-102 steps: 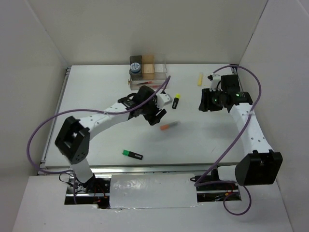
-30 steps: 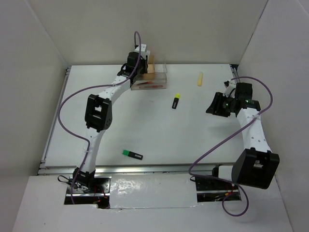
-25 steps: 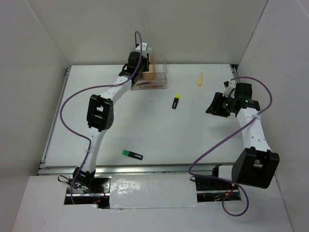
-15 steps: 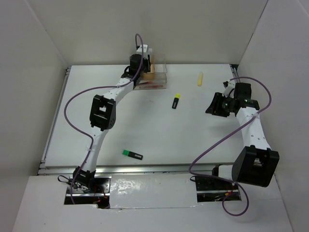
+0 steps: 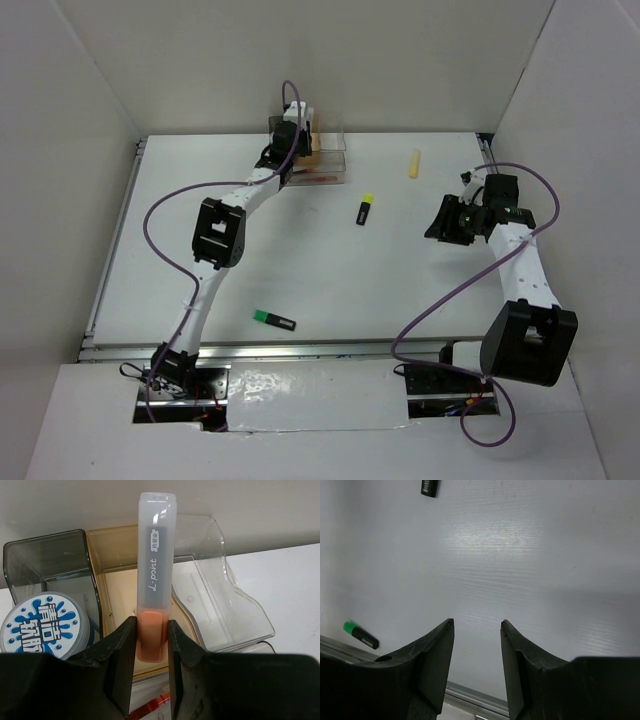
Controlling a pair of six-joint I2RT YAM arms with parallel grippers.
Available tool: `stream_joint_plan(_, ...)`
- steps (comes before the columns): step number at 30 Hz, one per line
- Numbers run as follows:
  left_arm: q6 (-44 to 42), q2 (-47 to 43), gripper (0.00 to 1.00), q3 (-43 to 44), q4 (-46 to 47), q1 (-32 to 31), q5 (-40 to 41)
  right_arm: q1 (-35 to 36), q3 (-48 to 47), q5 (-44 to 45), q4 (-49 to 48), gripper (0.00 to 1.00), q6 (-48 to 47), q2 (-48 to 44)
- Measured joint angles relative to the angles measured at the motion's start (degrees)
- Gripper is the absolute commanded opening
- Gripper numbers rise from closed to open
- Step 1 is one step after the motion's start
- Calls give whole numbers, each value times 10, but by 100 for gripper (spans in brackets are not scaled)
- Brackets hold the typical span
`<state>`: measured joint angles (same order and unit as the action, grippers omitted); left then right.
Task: Sort the stationery into containers
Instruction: Place the pen in the storage box.
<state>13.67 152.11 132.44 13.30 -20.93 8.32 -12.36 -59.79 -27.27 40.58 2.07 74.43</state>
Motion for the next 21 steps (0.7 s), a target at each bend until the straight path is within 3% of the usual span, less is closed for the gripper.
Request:
stream_joint_plan(5, 0, 5, 28, 0, 3, 0, 4, 0, 1, 0, 0, 50, 0, 0)
stream_joint_plan(10, 2, 5, 55, 0, 9, 0, 4, 0, 1, 0, 0, 51, 0, 3)
stream_joint_plan(11, 2, 5, 67, 0, 9, 0, 4, 0, 1, 0, -1, 51, 0, 4)
stream_joint_plan(12, 0, 5, 70, 0, 10, 0, 4, 0, 1, 0, 0, 51, 0, 5)
stream_joint_plan(21, 0, -3, 78, -7, 17, 0, 5, 2, -10, 9, 0, 56, 12, 17)
